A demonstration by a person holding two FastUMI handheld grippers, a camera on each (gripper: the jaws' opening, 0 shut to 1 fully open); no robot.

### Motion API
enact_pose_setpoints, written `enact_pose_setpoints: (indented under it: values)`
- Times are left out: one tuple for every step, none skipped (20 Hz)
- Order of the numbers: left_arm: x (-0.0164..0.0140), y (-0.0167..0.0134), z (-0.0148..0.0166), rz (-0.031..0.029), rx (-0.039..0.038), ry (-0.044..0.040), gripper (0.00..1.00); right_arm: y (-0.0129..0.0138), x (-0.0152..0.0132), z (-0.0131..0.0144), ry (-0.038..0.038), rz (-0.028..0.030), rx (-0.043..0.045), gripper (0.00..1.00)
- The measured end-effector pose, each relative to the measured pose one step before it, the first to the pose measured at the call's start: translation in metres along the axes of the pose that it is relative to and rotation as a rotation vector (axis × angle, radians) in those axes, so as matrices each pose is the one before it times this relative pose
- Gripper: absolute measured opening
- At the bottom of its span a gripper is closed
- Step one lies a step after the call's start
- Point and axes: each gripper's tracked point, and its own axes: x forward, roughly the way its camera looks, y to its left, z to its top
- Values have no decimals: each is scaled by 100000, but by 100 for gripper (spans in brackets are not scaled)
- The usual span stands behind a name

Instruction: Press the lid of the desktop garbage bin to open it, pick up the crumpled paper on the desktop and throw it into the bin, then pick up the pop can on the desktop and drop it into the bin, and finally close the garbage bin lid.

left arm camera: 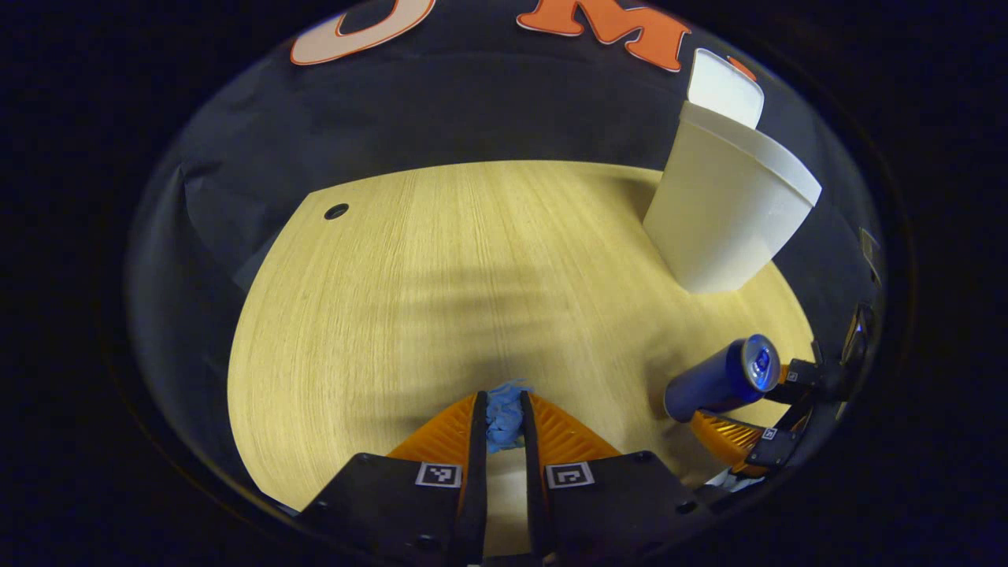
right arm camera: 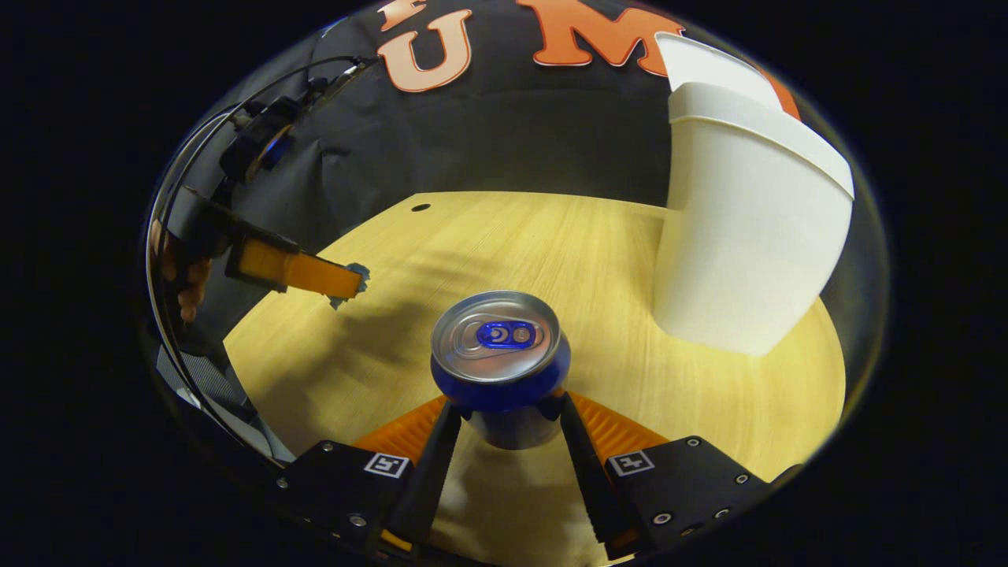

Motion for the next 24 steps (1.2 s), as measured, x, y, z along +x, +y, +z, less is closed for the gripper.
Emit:
enact_pose_setpoints:
  values:
    - [-220,21,724,-1057,-589,-1960,25,-483,-476,146,166,-833,1241,77]
    - [-160,57,939,-452,506,-2622,25,-477,-361,538,-546,-801,719,77]
    - [-377,393,963,-781,241,-2807,25,-612,-374,67,-448,-1111,194,77]
    - [-211,327,795,-808,130,-2167,26,-642,-438,196,-433,-849,1,77]
    - [-163,254,633,-1112,-42,-1610,25,-717,-680,-156,-108,-561,24,77]
    - [-111,118,837,-1595,-380,-1883,25,-698,-565,-47,-54,-461,8,77]
    - [-133,-238,607,-1163,441,-1753,25,-717,-505,-67,167,-634,-102,77]
    - [-47,-25,834,-675,1188,-2366,24,-707,-361,-8,161,-722,-182,77]
    - [188,-233,744,-984,1289,-2195,24,-601,-401,-117,-125,-653,-155,77]
    - [114,-305,932,-1468,709,-2372,25,-602,-287,-19,6,-529,-70,77]
    - [120,-666,601,-1769,544,-2140,25,-649,-346,-201,-41,-577,-144,77]
    - [227,-811,618,-1443,710,-2075,25,-718,-325,-68,52,-650,-237,77]
    - [89,-563,768,-1410,849,-1957,25,-678,-464,-232,-5,-558,-189,77]
    - [172,-498,762,-1399,863,-1926,25,-705,-198,4,-78,-625,-82,77]
    - [205,-503,702,-1551,903,-1752,25,-488,-255,-219,-77,-462,140,77]
    - [73,-478,775,-1811,850,-1266,25,-563,-241,-62,-281,-605,299,77]
    - [206,-516,507,-1971,538,-802,25,-381,-308,-127,-89,-639,326,77]
    - [151,-653,487,-1770,490,-1163,24,-426,-243,-59,-105,-915,336,77]
    - [265,-498,567,-1489,1024,-1228,25,-478,-143,-150,65,-585,664,77]
    - [268,-344,529,-1272,1130,-1214,25,-442,-204,7,-291,-943,901,77]
    - [273,-345,588,-1362,1225,-1489,26,-379,-293,-87,-379,-717,919,77]
    - [255,-425,515,-1513,1276,-1420,25,-379,-255,-47,-331,-962,773,77]
    - [163,-362,528,-1057,1813,-1797,25,-399,-188,-75,-247,-825,749,77]
    - [282,-205,615,-904,2143,-1884,25,-159,-133,-79,-196,-868,883,77]
